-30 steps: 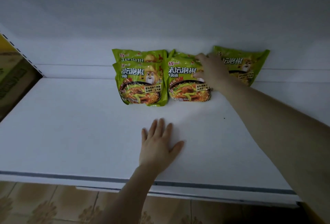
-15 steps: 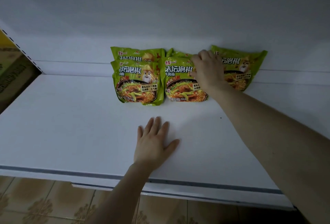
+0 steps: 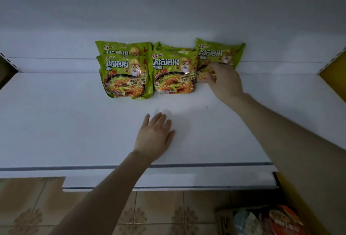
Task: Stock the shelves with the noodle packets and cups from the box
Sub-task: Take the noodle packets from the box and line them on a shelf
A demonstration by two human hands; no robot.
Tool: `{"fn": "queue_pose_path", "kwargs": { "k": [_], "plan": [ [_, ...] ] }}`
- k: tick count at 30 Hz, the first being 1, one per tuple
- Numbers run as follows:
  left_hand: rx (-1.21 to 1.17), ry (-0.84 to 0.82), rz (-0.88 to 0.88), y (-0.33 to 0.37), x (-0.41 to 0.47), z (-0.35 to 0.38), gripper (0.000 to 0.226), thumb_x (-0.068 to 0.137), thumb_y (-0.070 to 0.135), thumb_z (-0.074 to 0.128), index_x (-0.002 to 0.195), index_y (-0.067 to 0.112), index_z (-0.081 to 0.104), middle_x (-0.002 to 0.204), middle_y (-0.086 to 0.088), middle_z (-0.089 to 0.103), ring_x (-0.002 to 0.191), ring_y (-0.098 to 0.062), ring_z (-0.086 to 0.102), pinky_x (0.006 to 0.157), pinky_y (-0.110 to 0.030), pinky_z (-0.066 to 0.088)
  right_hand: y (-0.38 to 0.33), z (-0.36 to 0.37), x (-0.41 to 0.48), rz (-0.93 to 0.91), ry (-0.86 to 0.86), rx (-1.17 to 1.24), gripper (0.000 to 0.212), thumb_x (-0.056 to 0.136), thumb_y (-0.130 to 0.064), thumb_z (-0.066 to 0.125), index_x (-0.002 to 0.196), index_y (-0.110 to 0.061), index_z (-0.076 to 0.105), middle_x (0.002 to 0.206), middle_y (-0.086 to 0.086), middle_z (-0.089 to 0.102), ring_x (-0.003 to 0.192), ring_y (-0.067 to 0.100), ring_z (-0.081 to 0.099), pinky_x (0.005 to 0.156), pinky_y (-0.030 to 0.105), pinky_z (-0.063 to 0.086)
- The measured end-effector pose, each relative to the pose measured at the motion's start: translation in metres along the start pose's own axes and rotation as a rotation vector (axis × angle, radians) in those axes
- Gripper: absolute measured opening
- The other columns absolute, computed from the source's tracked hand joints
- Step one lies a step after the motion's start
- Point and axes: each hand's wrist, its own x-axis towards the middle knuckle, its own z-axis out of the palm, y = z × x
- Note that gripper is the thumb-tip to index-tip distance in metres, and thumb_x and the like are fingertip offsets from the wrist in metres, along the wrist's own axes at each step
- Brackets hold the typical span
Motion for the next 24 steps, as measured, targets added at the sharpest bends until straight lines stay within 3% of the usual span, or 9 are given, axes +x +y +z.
{"fn": "queue_pose_path", "kwargs": {
  "k": [3, 8, 16, 20, 22, 24],
  "plan": [
    [-0.112, 0.142, 0.161, 0.034, -0.009, -0.019, 0.036, 0.083, 0.028, 0.041, 0.081, 0.008, 0.072, 0.081, -0.008, 0.071, 0.076, -0.026, 0.068, 0.074, -0.037, 0.054, 0.017, -0.019, -0.042, 0.122, -0.025, 0.015, 0.034, 0.095, -0.024, 0.043, 0.120, -0.003, 0.052, 0.117, 0.019, 0.059, 0.110, 0.035, 0.051, 0.086, 0.041, 0.044],
    [-0.236, 0.118, 0.443, 0.109, -0.052, -0.027, 0.030, 0.084, 0.023, 0.044, 0.070, 0.012, 0.068, 0.061, -0.002, 0.063, 0.055, -0.021, 0.058, 0.054, -0.026, 0.045, 0.050, -0.060, -0.132, 0.352, -0.019, 0.031, 0.037, 0.096, -0.024, 0.041, 0.126, -0.004, 0.050, 0.123, 0.017, 0.058, 0.114, 0.032, 0.052, 0.093, 0.040, 0.045],
    [-0.340, -0.129, 0.768, 0.218, -0.113, -0.003, 0.031, 0.074, 0.021, 0.038, 0.058, 0.012, 0.063, 0.050, -0.003, 0.055, 0.044, -0.020, 0.053, 0.045, -0.020, 0.039, 0.118, -0.104, -0.315, 0.739, -0.053, -0.003, 0.035, 0.095, -0.021, 0.045, 0.125, -0.003, 0.052, 0.121, 0.017, 0.060, 0.109, 0.031, 0.056, 0.081, 0.036, 0.048],
    [-0.278, -0.320, 0.875, 0.268, -0.130, 0.027, 0.029, 0.073, 0.027, 0.040, 0.061, 0.014, 0.063, 0.054, -0.005, 0.059, 0.048, -0.024, 0.056, 0.045, -0.023, 0.044, 0.154, -0.098, -0.402, 0.915, -0.130, -0.040, 0.036, 0.096, -0.026, 0.044, 0.123, -0.004, 0.052, 0.118, 0.017, 0.061, 0.101, 0.031, 0.060, 0.076, 0.039, 0.052],
    [-0.257, -0.385, 0.929, 0.298, -0.141, 0.048, 0.026, 0.076, 0.026, 0.045, 0.064, 0.013, 0.064, 0.056, -0.007, 0.061, 0.050, -0.025, 0.057, 0.046, -0.026, 0.047, 0.176, -0.092, -0.446, 1.006, -0.182, -0.050, 0.035, 0.096, -0.029, 0.043, 0.119, -0.003, 0.053, 0.113, 0.017, 0.062, 0.091, 0.031, 0.062, 0.067, 0.036, 0.051],
    [-0.241, -0.429, 0.971, 0.327, -0.152, 0.067, 0.014, 0.071, 0.021, 0.066, 0.060, 0.013, 0.063, 0.054, -0.007, 0.060, 0.048, -0.025, 0.056, 0.046, -0.025, 0.044, 0.195, -0.081, -0.489, 1.082, -0.232, -0.030, 0.035, 0.096, -0.028, 0.043, 0.118, -0.003, 0.053, 0.108, 0.018, 0.062, 0.087, 0.033, 0.061, 0.062, 0.033, 0.045]
  ]
}}
